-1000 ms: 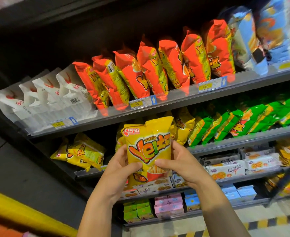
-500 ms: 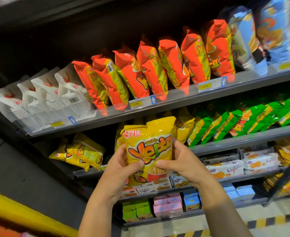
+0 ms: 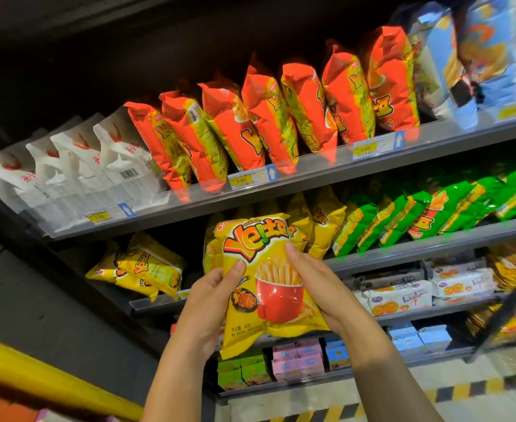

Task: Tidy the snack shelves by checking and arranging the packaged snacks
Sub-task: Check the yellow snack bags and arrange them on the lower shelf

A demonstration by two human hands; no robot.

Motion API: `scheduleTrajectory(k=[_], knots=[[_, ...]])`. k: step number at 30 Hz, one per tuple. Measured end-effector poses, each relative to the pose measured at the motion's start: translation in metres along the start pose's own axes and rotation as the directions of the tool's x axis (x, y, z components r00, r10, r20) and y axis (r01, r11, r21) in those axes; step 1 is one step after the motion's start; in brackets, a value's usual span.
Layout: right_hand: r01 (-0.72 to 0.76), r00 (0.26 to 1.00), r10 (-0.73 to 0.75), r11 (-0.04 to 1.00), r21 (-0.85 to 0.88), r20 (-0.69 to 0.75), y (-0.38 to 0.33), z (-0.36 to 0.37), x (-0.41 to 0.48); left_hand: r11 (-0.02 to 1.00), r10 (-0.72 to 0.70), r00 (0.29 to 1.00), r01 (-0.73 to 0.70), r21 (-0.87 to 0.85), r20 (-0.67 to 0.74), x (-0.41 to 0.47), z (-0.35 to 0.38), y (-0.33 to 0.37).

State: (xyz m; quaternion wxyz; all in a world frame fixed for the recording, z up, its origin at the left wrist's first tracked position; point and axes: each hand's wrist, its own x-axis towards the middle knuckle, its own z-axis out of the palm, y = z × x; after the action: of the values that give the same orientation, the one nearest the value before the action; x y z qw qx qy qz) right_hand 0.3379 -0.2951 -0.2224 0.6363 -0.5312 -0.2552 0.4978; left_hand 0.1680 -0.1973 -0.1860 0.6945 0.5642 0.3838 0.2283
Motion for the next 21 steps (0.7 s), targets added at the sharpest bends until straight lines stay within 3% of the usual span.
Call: scheduleTrajectory(k=[8,12,21], knots=[[-0.107,0.992,0.086,0.966,0.236,0.095,-0.002,-0.001,-0.002,1.000,-0.014,1.000,0.014,-0.019,0.002,0.001,0.007,-0.004],[-0.035,0.999,0.029,0.986,0.161,0.037,0.005,-0.001,0.004,0.994,0.038,0.999,-0.034,0.100,-0.038,0.008,0.003,-0.003],[0.028,0.997,-0.031,0.998,0.049,0.065,0.008,0.016,0.008,0.997,-0.024,1.000,0.023,0.070,0.010,0.009,0.007,-0.007]])
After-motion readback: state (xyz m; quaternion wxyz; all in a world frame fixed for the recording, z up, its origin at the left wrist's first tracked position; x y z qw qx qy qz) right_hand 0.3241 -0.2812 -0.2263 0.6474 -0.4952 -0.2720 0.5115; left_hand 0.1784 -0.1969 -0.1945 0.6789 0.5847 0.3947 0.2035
